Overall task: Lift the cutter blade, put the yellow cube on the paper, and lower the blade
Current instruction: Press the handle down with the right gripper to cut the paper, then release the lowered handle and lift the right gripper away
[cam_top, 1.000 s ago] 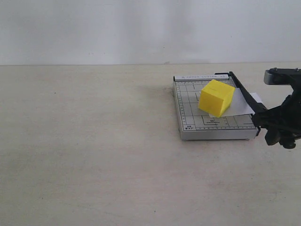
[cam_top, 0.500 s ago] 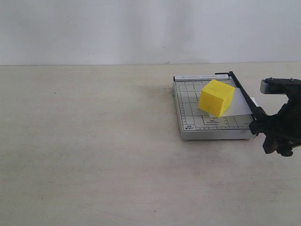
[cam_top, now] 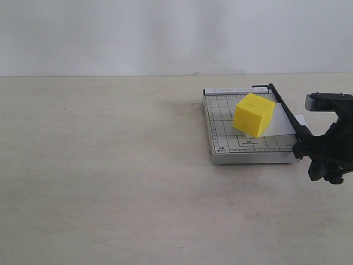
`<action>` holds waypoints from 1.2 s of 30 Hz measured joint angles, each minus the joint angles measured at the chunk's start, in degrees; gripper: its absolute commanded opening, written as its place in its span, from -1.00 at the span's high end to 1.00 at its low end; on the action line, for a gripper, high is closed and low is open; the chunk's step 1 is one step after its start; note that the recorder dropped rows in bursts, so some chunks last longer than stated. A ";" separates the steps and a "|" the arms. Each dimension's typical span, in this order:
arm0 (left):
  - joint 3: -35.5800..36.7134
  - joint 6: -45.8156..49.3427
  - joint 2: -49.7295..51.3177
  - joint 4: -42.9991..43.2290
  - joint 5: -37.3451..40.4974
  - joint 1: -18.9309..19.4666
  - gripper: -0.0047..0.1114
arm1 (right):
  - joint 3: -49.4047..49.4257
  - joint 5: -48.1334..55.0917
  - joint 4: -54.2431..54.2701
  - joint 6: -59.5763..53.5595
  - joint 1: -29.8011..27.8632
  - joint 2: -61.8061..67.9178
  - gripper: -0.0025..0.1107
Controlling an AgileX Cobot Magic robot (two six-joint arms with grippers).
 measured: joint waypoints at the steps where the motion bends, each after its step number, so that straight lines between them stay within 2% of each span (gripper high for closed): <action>1: 0.00 0.00 0.00 0.00 0.00 0.00 0.84 | 0.00 0.00 0.42 -0.44 0.00 0.00 0.95; 2: 0.00 0.00 0.00 0.00 0.00 0.00 0.84 | 0.05 0.00 1.06 -1.01 -0.12 0.00 0.95; 4: 0.00 0.00 0.00 0.00 0.00 0.00 0.84 | 0.14 0.00 2.04 -2.39 -0.45 -0.12 0.76; 9: 0.00 0.00 0.00 0.00 0.00 0.00 0.84 | 0.68 -0.24 3.14 -5.24 -0.47 -0.82 -0.20; 10: 0.00 0.00 0.00 0.00 0.00 0.00 0.84 | 0.68 0.11 3.90 -5.50 -0.34 -0.95 -0.28; 20: 0.00 0.00 0.00 0.00 0.00 0.00 0.84 | 0.68 1.02 4.90 -6.52 0.42 -3.11 -0.21; 29: 0.00 0.00 0.00 0.00 0.00 0.00 0.84 | 0.68 -2.89 -1.75 -5.58 0.54 -15.27 -0.20; 31: 0.00 0.00 0.00 0.00 0.00 0.00 0.84 | 0.68 -3.65 -2.21 -4.85 0.54 -18.39 -0.09; 36: 0.00 0.00 0.00 0.00 0.00 0.00 0.84 | 0.68 -4.16 -2.19 -3.53 0.54 -25.41 0.42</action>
